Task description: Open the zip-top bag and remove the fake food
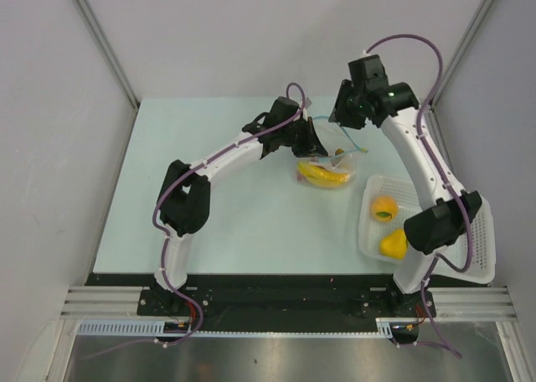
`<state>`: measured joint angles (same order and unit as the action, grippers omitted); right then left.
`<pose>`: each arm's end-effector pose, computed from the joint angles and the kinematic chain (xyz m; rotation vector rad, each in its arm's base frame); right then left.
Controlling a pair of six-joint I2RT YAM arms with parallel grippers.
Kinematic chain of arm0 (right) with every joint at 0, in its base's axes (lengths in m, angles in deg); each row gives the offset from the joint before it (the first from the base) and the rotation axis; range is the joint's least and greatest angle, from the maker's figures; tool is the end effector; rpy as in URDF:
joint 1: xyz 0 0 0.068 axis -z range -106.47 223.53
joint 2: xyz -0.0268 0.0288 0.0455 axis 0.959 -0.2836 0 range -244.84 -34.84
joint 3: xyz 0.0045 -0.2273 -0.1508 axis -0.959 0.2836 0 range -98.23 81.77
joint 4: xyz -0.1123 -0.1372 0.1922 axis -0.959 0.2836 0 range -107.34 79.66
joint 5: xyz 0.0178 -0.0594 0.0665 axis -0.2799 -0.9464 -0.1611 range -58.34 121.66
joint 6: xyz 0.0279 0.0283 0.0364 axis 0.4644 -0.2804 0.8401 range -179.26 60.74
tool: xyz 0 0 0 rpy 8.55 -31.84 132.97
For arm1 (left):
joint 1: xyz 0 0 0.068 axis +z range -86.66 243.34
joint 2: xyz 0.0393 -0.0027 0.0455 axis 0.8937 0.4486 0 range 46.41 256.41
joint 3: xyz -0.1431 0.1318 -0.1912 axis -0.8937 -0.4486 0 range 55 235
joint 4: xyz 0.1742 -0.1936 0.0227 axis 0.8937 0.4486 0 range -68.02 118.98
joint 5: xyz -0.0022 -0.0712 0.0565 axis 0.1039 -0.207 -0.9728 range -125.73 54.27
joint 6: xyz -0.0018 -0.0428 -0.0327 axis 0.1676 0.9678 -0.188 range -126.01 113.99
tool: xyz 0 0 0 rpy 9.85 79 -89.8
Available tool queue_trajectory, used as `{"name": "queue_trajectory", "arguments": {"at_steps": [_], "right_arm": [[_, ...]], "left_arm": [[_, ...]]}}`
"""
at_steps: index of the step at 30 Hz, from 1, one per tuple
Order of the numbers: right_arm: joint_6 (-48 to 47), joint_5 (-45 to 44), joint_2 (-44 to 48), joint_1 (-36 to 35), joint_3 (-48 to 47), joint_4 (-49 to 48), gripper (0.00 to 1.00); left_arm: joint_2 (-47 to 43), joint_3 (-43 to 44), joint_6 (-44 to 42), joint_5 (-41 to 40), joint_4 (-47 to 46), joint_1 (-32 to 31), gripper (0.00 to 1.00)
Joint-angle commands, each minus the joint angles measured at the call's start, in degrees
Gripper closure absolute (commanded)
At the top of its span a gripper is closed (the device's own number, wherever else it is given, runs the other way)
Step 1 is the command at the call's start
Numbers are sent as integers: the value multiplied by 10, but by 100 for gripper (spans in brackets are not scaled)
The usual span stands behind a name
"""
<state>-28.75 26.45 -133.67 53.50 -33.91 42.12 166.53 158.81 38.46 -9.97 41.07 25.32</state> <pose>0.3378 0.1196 0.4288 0.2596 2.3209 0.3414 0.3772 -0.3145 0.2691 0.1488 2.4264 -1.2367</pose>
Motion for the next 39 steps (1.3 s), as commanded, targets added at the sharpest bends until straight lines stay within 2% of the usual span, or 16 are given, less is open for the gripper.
{"name": "queue_trajectory", "arguments": {"at_steps": [1, 3, 14, 27, 39], "right_arm": [[29, -1, -55, -22, -20, -6, 61], [32, 1, -69, -25, -17, -2, 64], [4, -61, -155, -25, 3, 6, 64], [-13, -76, -200, 9, 93, -51, 66], [-47, -128, -230, 32, 136, -50, 64]], "left_arm": [[-37, -12, 18, 14, -34, -5, 100], [-40, -15, 19, 14, -34, -6, 100], [-49, -24, 34, 21, -44, -10, 100], [-48, -47, 62, 35, -75, -13, 100], [-29, -39, 74, 40, -87, -14, 100]]}}
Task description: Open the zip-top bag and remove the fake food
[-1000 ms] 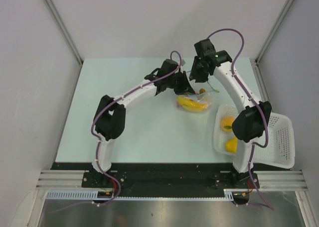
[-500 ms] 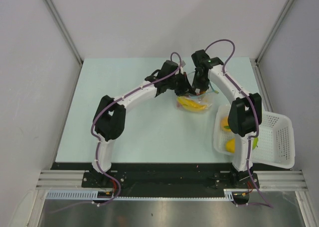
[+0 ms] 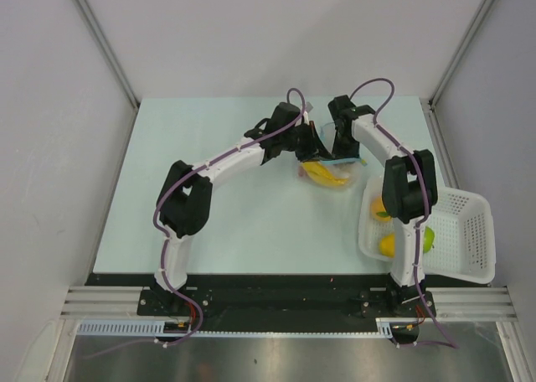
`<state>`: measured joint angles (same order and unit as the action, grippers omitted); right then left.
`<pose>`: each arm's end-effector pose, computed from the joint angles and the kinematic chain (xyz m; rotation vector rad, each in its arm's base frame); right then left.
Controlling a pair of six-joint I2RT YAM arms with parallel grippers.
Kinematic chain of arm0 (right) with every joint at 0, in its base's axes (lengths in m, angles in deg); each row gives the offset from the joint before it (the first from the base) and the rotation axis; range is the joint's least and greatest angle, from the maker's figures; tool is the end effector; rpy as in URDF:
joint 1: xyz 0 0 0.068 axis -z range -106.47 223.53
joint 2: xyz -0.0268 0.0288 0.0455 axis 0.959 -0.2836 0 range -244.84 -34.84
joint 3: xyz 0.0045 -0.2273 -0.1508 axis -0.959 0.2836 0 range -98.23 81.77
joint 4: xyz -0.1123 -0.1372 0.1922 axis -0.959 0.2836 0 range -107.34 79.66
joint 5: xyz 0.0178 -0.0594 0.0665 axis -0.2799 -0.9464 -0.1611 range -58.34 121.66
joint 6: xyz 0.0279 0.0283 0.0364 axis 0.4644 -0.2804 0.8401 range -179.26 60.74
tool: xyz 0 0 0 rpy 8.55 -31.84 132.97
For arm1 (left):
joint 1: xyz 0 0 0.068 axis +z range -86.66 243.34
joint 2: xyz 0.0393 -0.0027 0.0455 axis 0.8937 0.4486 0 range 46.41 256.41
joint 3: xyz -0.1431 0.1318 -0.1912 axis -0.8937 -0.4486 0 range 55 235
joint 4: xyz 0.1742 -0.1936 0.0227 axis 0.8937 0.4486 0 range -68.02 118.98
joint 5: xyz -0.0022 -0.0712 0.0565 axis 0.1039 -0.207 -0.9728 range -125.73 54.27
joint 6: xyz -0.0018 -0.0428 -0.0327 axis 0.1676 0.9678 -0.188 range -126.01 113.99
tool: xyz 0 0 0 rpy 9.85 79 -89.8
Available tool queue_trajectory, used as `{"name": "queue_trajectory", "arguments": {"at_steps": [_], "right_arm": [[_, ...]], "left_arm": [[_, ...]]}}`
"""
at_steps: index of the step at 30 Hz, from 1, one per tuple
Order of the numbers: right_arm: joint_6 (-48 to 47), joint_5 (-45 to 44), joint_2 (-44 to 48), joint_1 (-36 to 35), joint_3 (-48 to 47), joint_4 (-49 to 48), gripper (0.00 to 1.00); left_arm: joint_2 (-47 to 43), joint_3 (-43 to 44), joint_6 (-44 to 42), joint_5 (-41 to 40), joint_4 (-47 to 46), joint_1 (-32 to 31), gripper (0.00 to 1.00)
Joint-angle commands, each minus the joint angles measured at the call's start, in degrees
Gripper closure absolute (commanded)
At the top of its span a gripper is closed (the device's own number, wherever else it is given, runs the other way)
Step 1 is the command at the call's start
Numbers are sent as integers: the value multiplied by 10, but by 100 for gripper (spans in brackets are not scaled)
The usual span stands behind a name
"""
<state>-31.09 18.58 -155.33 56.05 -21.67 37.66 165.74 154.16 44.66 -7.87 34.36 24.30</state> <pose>0.4216 0.1242 0.2232 0.3072 2.7465 -0.1226 0.3692 -0.3208 0.2587 0.0816 2.4235 -1.3514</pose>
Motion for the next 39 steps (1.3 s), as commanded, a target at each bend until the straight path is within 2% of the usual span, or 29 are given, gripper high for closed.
{"name": "queue_trajectory", "arguments": {"at_steps": [1, 9, 12, 15, 16, 17, 19, 24, 26, 31, 36, 39], "right_arm": [[-24, -52, -13, 7, 18, -4, 63], [-35, -56, -39, 11, 23, -18, 55], [-46, -34, -54, 22, 42, -47, 56], [-61, -46, -46, 15, 48, -79, 63], [-72, -43, -41, 13, 51, -87, 76], [-75, -44, -34, 10, 51, -92, 84], [-77, -51, -13, 7, 50, -99, 94], [-86, -64, 38, -9, 46, -94, 95], [-91, -63, 60, -12, 44, -93, 100], [-107, -69, 84, -28, -1, -90, 100], [-137, -117, 97, -66, -57, -68, 100], [-117, -131, 96, -81, -74, -17, 100]], "left_arm": [[-19, 7, 12, 19, -21, -4, 100], [-11, 8, 14, 23, -23, -6, 100], [-11, 3, 12, 22, -19, -7, 100], [-12, 2, 7, 21, -16, -7, 100], [-12, 2, 6, 21, -15, -7, 100], [-12, 2, 5, 19, -13, -7, 100], [-11, 4, 5, 21, -13, -7, 100], [-13, 28, -3, 18, 4, -6, 100], [-16, 43, -15, 10, 9, -6, 100], [-30, 64, -28, 1, 28, -6, 100], [-45, 54, -9, -10, 27, -5, 100], [-56, 37, 13, -21, 13, -2, 100]]}}
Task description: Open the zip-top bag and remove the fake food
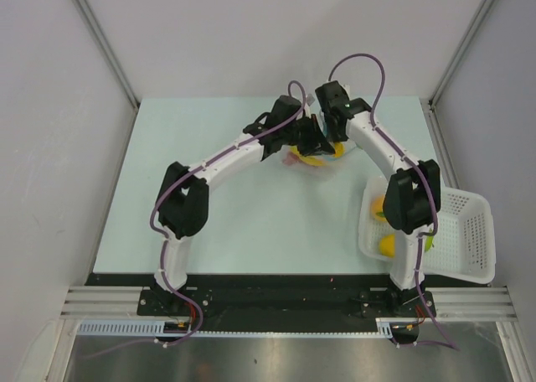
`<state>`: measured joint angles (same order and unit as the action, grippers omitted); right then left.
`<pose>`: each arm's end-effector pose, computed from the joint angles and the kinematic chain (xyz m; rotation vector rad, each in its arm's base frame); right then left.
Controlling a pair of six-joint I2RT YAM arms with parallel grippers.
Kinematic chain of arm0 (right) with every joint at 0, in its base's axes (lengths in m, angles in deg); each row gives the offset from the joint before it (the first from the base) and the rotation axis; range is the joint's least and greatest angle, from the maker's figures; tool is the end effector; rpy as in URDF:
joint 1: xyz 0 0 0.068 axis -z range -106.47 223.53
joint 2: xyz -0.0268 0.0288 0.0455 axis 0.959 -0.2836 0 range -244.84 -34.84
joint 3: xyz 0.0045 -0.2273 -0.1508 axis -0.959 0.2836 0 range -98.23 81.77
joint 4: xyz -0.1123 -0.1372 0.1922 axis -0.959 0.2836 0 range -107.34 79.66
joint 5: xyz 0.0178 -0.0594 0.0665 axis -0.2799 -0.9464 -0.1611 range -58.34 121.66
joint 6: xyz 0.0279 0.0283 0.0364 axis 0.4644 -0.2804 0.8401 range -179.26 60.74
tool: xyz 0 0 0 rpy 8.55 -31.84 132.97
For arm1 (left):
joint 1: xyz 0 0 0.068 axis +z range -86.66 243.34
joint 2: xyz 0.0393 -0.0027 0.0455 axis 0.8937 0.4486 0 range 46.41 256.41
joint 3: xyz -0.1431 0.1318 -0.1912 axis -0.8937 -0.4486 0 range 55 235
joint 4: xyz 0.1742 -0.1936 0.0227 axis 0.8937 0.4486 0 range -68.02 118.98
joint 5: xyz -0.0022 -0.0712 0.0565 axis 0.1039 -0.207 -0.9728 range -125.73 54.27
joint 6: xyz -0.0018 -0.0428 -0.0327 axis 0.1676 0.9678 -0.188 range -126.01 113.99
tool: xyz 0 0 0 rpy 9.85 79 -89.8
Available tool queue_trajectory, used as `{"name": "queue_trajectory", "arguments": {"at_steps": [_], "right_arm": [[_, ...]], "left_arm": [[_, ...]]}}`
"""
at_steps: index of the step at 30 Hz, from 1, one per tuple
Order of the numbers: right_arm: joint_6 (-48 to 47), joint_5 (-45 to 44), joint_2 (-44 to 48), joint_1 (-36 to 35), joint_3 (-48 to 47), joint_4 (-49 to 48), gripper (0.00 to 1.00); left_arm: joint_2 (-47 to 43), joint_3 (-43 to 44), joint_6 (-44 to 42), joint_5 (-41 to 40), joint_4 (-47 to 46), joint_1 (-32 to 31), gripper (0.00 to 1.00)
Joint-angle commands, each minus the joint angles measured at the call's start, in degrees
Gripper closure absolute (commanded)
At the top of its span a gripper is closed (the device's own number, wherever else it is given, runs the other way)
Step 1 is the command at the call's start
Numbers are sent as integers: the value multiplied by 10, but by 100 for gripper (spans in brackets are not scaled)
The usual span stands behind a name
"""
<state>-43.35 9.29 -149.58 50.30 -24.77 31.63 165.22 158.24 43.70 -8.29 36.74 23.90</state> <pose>0.4094 0.1608 0.2879 -0.0141 2.4732 -0.2163 0.3683 -0.3242 0.2835 0.1178 2.3758 -1.3581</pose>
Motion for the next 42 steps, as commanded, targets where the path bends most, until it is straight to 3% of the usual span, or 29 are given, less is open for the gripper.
{"name": "queue_trajectory", "arguments": {"at_steps": [1, 5, 10, 21, 27, 37, 42], "right_arm": [[30, -36, 42, -23, -40, 57, 100], [71, -32, 83, -29, 51, 65, 100], [87, -45, 143, -54, 77, 58, 100], [-115, -275, 244, -180, 202, -184, 100], [-193, -334, 246, -178, 204, -232, 100], [-401, -379, 202, -142, 204, -462, 100], [-445, -389, 216, -153, 201, -534, 100]], "left_arm": [[-52, -5, 24, -24, -11, 3, 100], [-60, -4, 25, -45, -7, 16, 100], [-70, -15, 7, -69, 11, 22, 100], [-80, -19, 6, -70, 12, 24, 100], [-86, -23, 3, -68, 12, 23, 100], [-99, -44, 7, -43, -3, 21, 100], [-92, -47, 5, -41, -2, 21, 100]]}}
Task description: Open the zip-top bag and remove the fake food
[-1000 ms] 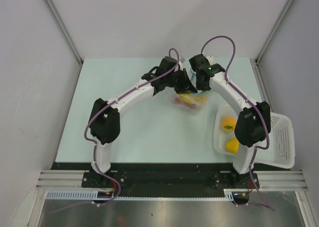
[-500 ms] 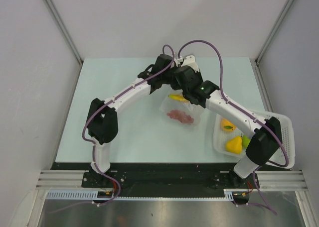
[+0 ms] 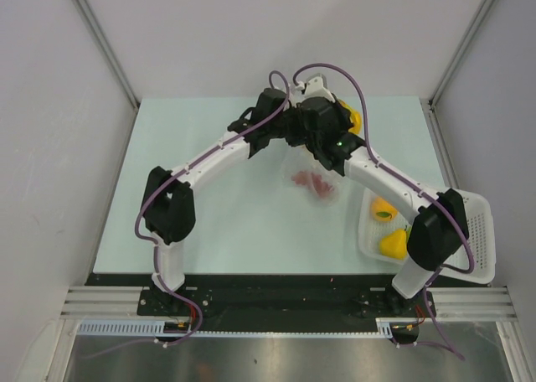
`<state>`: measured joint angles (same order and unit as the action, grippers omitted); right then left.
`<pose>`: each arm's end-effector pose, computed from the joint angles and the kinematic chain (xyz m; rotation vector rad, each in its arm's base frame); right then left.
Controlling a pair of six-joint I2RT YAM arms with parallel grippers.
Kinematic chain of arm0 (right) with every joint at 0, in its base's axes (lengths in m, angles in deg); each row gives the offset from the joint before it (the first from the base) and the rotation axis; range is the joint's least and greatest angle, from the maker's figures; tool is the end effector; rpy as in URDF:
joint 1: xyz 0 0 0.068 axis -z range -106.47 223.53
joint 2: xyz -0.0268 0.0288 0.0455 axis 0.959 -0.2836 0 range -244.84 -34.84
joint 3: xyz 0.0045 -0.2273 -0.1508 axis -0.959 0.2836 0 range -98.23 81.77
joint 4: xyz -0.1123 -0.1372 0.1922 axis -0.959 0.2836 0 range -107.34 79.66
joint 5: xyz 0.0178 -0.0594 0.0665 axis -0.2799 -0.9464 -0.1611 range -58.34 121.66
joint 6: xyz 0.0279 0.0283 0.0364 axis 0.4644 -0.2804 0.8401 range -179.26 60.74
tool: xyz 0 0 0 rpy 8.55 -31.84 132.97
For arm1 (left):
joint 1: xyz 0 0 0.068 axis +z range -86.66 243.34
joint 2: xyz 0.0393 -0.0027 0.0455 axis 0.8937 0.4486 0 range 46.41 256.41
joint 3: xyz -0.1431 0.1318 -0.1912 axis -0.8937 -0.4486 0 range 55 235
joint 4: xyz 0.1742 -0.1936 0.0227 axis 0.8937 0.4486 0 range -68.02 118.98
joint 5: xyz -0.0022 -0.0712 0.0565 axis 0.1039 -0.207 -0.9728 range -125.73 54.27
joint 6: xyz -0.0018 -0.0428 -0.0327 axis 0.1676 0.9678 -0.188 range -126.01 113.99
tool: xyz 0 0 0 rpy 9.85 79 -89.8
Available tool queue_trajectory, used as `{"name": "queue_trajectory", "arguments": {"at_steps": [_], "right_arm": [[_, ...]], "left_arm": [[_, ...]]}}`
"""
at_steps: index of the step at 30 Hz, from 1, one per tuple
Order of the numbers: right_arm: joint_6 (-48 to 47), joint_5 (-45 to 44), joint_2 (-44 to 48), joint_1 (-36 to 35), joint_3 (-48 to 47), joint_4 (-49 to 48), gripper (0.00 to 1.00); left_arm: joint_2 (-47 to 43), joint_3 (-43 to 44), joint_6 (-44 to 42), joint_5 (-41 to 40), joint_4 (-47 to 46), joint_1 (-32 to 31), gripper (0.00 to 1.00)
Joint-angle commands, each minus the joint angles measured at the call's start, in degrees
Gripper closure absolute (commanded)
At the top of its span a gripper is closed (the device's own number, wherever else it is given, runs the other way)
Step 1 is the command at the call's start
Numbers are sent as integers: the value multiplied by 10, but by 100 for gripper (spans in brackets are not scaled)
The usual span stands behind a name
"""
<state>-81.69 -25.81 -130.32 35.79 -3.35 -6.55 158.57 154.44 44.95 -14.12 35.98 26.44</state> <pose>0.3220 0.2112 0.3577 -0.3024 1.8084 -0.7760 0.3659 -0.2911 0.3144 -0.0128 2.2803 -1.2796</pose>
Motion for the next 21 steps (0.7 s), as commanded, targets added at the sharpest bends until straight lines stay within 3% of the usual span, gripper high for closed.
{"name": "queue_trajectory", "arguments": {"at_steps": [1, 8, 13, 17, 21], "right_arm": [[-66, -41, 32, -8, -12, -171, 100], [-148, -72, 63, 11, -16, -234, 100], [-126, -107, 92, 26, -52, -160, 100], [-40, -129, 110, 40, -102, -5, 100], [138, -109, 158, 55, -130, 278, 100]], "left_arm": [[-21, -7, -12, 17, 8, -4, 100], [-1, 10, -31, 15, 23, -3, 100], [14, 24, -36, 12, 28, 1, 100], [19, 34, -42, 10, 33, 4, 100], [21, 47, -53, 2, 42, 9, 100]]}}
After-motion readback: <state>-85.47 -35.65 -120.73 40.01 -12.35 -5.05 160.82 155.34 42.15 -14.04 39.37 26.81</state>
